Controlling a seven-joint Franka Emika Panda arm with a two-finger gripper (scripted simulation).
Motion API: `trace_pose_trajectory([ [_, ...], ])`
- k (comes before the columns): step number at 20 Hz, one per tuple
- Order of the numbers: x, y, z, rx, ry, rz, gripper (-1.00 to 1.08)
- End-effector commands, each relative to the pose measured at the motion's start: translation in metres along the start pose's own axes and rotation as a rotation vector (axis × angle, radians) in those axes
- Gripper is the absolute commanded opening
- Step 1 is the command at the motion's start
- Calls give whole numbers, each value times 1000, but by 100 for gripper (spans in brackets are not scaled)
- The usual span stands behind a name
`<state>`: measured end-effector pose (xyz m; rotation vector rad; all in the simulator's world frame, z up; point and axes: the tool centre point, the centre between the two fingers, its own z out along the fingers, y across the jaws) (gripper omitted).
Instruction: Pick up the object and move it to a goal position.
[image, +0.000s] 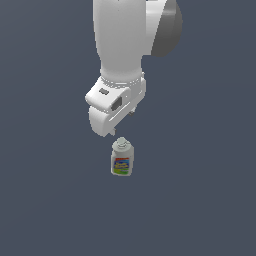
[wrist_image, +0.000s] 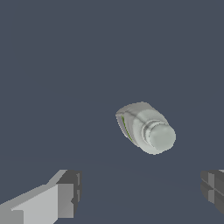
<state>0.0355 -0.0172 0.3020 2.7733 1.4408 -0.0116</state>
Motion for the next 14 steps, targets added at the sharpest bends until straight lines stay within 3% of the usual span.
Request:
trace_pose_trajectory([
  [1, 3, 6, 3, 1, 2, -64, 100],
  [14, 15, 32, 17, 7, 12, -341, 100],
])
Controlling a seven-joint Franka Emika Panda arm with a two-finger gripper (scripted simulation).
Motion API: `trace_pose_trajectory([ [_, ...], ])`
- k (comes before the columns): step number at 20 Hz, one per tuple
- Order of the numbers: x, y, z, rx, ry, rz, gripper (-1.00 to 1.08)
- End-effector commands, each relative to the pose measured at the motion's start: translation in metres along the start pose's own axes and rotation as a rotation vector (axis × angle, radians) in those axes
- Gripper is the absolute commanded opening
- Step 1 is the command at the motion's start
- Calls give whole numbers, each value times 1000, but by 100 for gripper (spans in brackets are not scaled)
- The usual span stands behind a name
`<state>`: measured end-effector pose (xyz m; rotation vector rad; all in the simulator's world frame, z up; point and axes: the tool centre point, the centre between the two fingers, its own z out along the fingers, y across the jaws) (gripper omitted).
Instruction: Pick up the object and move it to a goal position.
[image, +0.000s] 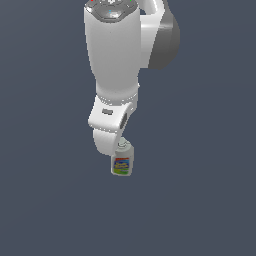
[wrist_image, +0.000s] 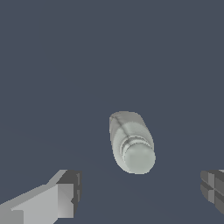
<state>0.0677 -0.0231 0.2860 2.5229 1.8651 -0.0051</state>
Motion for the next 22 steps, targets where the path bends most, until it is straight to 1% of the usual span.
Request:
trace_pose_trajectory([
  [1, 0, 4, 2, 0, 2, -39, 100],
  [8, 1, 10, 5, 1, 5, -97, 100],
  [15, 1, 10, 9, 1, 5, -98, 100],
  [22, 1, 9, 38, 1, 5, -101, 100],
])
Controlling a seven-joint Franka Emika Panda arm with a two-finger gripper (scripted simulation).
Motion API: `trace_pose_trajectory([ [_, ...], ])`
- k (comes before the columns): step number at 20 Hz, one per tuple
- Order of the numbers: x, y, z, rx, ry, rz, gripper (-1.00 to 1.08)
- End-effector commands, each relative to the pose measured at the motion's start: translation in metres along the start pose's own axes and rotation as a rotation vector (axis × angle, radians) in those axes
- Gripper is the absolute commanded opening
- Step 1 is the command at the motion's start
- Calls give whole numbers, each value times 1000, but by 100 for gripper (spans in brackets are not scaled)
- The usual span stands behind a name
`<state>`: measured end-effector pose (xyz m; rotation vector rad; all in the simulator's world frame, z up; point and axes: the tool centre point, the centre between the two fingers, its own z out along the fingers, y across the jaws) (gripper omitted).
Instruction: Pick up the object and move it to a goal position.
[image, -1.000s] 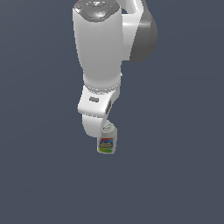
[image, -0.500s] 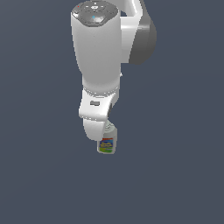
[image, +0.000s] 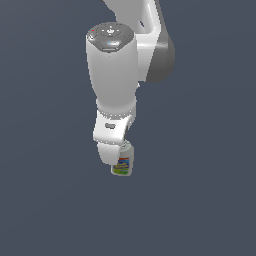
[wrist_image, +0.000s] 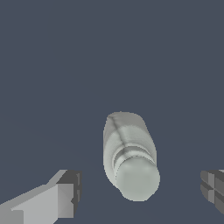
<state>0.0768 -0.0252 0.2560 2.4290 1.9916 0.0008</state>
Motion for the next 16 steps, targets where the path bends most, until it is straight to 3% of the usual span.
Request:
trace_pose_trajectory([
  [1, 0, -1, 13, 1, 0, -1, 100],
  [8, 0, 1, 26, 1, 0, -2, 100],
  [9, 0, 1, 26, 1, 0, -2, -100],
  [16, 0, 1, 26, 1, 0, -2, -100],
])
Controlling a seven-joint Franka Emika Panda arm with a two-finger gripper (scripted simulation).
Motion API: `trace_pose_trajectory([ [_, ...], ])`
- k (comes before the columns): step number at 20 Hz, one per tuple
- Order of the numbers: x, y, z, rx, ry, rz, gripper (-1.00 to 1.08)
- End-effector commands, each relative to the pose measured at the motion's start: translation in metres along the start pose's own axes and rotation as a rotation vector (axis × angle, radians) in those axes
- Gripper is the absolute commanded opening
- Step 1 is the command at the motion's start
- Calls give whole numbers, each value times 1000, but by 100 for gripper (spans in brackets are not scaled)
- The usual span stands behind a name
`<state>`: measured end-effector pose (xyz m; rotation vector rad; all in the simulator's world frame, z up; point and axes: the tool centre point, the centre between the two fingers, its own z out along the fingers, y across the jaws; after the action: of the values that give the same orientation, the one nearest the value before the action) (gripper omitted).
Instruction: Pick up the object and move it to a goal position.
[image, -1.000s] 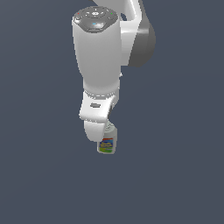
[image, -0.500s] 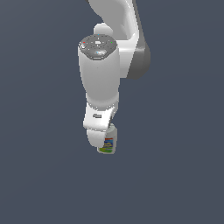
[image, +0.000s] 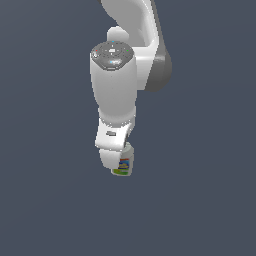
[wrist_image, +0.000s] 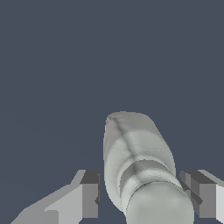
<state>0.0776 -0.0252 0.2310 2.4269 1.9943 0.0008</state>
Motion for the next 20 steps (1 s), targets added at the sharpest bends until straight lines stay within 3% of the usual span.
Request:
trace_pose_trajectory([
  [1, 0, 0, 1, 1, 0, 0, -100],
  [9, 8, -5, -13, 0, -1, 0, -100],
  [20, 52, -24, -78, 0, -1, 0, -100],
])
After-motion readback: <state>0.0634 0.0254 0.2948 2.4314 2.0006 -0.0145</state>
